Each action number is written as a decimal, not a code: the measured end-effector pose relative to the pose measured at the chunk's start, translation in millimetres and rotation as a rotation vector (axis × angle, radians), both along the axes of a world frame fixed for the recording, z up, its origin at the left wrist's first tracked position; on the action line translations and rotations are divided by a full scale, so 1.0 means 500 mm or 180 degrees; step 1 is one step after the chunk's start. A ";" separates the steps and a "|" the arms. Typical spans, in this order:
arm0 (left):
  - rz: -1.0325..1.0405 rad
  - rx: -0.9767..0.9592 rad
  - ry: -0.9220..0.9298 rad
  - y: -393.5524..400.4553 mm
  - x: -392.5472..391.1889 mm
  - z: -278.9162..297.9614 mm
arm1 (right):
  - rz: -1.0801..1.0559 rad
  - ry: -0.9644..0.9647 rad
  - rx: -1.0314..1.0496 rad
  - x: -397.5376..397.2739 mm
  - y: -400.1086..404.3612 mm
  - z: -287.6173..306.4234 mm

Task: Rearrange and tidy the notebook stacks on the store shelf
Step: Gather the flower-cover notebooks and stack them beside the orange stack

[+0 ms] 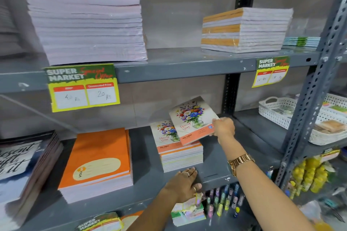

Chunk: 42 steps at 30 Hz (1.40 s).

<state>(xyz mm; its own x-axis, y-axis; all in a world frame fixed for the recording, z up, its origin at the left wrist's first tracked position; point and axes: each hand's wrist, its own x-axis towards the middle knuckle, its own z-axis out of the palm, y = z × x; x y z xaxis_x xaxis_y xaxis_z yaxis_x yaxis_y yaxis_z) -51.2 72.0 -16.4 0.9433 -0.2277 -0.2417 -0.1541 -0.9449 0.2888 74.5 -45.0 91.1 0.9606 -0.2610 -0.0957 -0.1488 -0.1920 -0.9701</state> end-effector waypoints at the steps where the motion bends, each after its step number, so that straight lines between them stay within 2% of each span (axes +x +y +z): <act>1: 0.0052 -0.0031 0.0037 0.010 -0.011 0.006 | 0.0024 0.0059 0.0123 -0.005 0.015 -0.002; 6: 0.0305 -0.0054 0.0035 0.057 -0.058 0.022 | 0.0229 0.0456 0.0286 0.008 0.079 -0.051; 14: 0.0709 -0.0214 -0.0046 0.128 -0.094 0.012 | 0.0309 0.0439 -0.0683 -0.043 0.143 -0.072; 18: 0.1098 0.0036 -0.0792 0.140 -0.106 0.030 | 0.0425 0.0185 -0.1468 -0.048 0.143 -0.064; 20: 0.1371 -0.0025 -0.1220 0.145 -0.103 0.031 | 0.0460 0.0044 -0.1986 -0.056 0.139 -0.060; 24: 0.2168 -0.0861 -0.1840 0.144 -0.079 0.037 | 0.0503 -0.0023 -0.2823 -0.054 0.126 -0.057; 28: 0.2711 -0.1943 -0.1961 0.139 -0.046 0.065 | 0.0559 -0.0243 -0.2415 -0.029 0.101 -0.066; 31: 0.2822 -0.2551 -0.1639 0.132 -0.024 0.089 | 0.0822 -0.0366 -0.1952 -0.001 0.080 -0.081; 35: 0.2942 -0.3485 -0.1127 0.121 0.001 0.111 | 0.1144 0.0006 -0.0853 0.027 0.069 -0.097; 37: 0.3000 -0.3719 -0.0926 0.121 0.017 0.113 | 0.1315 0.0281 -0.0279 0.043 0.069 -0.109; 42: 0.2970 -0.4430 -0.0593 0.135 0.059 0.107 | 0.1659 0.0652 0.0125 0.069 0.072 -0.129</act>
